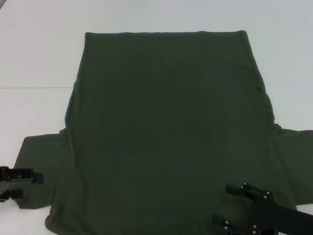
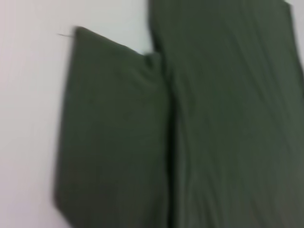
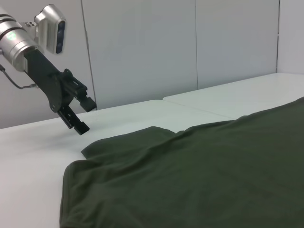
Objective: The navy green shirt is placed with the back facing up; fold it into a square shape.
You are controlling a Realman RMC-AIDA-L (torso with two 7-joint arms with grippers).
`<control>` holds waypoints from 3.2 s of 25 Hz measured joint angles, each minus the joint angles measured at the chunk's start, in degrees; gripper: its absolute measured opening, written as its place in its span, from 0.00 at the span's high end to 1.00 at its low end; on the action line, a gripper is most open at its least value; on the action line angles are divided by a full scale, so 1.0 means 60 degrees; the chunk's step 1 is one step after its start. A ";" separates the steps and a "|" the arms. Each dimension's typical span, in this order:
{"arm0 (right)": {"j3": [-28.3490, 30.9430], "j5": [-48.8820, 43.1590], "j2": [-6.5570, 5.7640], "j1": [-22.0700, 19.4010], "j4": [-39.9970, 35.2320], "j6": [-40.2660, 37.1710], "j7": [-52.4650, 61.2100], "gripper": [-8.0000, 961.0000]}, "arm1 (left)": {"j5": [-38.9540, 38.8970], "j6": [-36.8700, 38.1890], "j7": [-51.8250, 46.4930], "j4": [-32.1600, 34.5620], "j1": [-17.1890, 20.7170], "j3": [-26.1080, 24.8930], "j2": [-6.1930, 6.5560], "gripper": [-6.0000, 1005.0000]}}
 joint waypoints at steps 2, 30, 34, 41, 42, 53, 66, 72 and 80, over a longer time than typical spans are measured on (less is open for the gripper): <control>-0.0010 0.0000 0.0005 0.0000 0.0000 -0.0010 0.0000 0.08 | 0.0297 -0.0163 -0.0351 0.0123 -0.0065 0.0069 0.0001 0.13; -0.0069 0.0008 -0.0005 0.0045 0.0000 -0.0066 0.0161 0.08 | 0.1936 -0.1692 -0.2520 -0.0468 -0.0679 0.0047 0.0070 0.14; -0.0070 0.0008 -0.0005 0.0040 0.0000 -0.0066 0.0161 0.08 | 0.1958 -0.1758 -0.2524 -0.0498 -0.0679 0.0028 0.0074 0.14; -0.0067 0.0008 -0.0005 0.0030 0.0000 -0.0039 0.0161 0.08 | 0.1945 -0.1895 -0.2529 -0.0555 -0.0667 0.0035 0.0061 0.14; -0.0069 0.0007 -0.0003 0.0029 0.0000 -0.0025 0.0161 0.08 | 0.1947 -0.1896 -0.2533 -0.0556 -0.0675 0.0053 0.0053 0.14; -0.0070 0.0007 0.0010 0.0014 0.0000 -0.0007 0.0161 0.08 | 0.1966 -0.2032 -0.2538 -0.0569 -0.0693 0.0050 0.0008 0.15; -0.0064 0.0009 0.0010 0.0015 0.0000 0.0043 0.0161 0.08 | 0.1966 -0.2175 -0.2513 -0.0829 -0.0868 0.0048 0.0019 0.15; -0.0030 0.0008 0.0009 0.0009 0.0000 0.0043 0.0161 0.08 | 0.1970 -0.2258 -0.2495 -0.0952 -0.0916 0.0061 0.0053 0.15; -0.0009 0.0007 0.0009 -0.0014 0.0000 0.0043 0.0161 0.08 | 0.2006 -0.2260 -0.2517 -0.0974 -0.0854 0.0062 0.0160 0.16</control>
